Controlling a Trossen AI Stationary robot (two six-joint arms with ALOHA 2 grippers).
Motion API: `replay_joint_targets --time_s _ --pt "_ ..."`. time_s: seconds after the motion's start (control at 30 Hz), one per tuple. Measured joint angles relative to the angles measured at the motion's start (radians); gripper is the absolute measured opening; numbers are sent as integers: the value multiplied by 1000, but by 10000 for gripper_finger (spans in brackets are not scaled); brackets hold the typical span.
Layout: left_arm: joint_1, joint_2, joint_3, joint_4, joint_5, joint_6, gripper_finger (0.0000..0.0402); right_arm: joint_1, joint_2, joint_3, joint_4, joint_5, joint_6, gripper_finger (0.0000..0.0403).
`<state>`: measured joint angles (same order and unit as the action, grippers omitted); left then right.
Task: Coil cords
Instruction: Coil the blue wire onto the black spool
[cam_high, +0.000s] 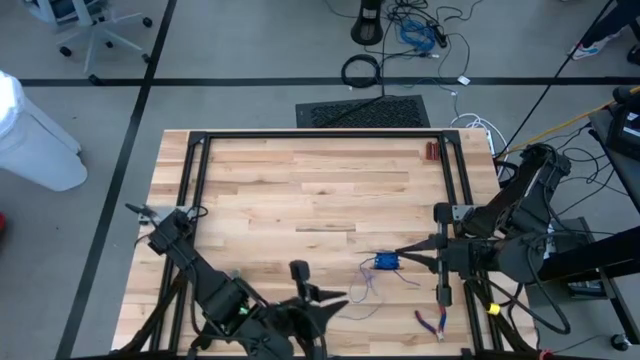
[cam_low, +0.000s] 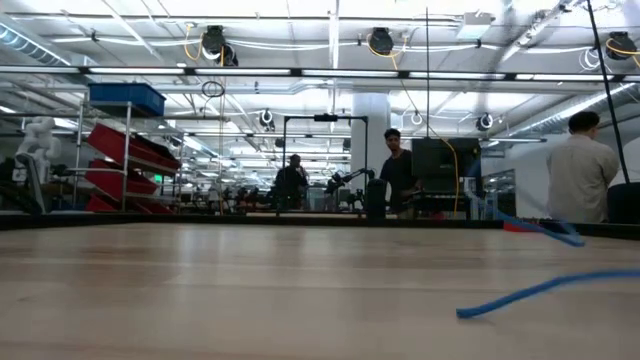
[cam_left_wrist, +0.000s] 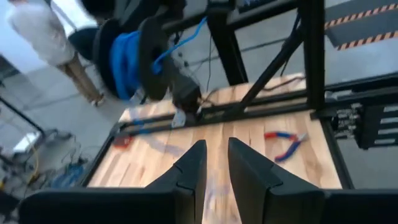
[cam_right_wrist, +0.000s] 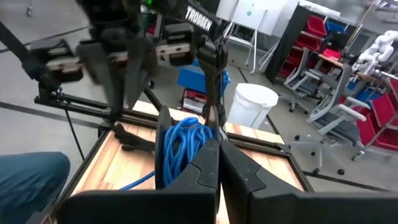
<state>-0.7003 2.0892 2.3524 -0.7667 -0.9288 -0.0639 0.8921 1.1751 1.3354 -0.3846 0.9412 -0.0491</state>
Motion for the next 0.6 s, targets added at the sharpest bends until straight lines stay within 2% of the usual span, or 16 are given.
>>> replay_joint_targets --time_s 0.33,0.6 --pt "36 98 0 445 -62 394 72 46 1 0 18 -5 -66 0" --pt "57 177 0 742 -121 529 72 120 1 0 75 -3 -124 0"
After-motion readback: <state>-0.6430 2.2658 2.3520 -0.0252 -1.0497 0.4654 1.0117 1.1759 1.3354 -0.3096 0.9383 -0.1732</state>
